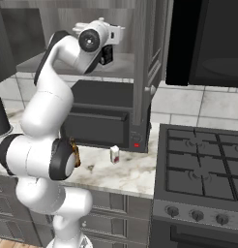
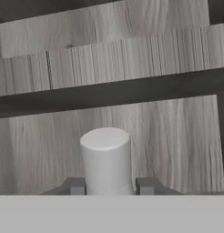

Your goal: Sort all alcoholic drinks to one cabinet, and non-alcoholic drinks to the other.

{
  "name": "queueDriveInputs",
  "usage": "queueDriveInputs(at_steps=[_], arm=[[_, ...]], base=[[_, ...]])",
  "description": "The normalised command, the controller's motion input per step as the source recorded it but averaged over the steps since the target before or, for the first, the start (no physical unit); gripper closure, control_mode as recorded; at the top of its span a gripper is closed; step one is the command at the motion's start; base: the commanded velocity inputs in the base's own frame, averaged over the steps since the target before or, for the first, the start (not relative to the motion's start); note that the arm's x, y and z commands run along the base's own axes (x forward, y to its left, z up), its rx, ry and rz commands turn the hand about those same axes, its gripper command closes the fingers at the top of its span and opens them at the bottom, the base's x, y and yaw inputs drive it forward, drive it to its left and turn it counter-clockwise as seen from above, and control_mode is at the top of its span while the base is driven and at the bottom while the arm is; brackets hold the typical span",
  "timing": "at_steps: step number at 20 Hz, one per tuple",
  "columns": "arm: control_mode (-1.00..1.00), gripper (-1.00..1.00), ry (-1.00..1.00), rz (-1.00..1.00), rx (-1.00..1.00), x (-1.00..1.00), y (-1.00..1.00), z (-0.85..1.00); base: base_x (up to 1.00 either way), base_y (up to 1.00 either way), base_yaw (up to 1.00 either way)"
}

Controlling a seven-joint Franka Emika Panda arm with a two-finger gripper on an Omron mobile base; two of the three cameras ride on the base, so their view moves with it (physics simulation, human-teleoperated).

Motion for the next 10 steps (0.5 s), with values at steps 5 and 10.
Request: queueDriveInputs(at_steps=[5,10], arm=[[-1.00,1.00,0.00,0.00,0.00,0.35,-0.08,-0.01],[-1.00,1.00,0.00,0.00,0.00,0.27,0.00,-0.15]], base=[[0.00,0.00,0.00],[0.00,0.00,0.00]])
